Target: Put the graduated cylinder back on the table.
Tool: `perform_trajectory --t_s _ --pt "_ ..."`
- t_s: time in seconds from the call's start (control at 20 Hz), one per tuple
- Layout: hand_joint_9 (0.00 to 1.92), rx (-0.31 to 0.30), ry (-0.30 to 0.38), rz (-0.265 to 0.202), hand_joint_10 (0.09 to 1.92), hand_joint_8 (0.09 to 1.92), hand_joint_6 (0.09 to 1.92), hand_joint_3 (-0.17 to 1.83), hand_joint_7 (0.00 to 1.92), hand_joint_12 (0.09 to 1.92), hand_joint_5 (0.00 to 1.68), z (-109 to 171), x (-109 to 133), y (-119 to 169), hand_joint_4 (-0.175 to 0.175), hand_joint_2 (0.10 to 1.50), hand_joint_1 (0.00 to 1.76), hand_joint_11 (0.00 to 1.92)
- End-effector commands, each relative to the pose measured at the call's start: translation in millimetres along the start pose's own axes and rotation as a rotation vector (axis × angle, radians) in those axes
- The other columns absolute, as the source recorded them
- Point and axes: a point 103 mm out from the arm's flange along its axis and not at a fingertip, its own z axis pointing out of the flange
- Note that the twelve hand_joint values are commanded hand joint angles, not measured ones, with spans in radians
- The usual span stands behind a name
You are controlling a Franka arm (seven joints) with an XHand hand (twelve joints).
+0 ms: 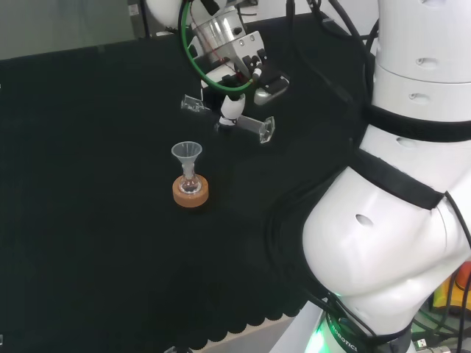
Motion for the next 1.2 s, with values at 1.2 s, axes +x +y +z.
perform_trajectory --t_s 1.2 --pt "1.49 -0.487 0.353 -0.256 0.09 0.86 0.87 0.00 1.09 0.68 1.06 -1 -73 108 -0.175 1.07 1.27 1.32"
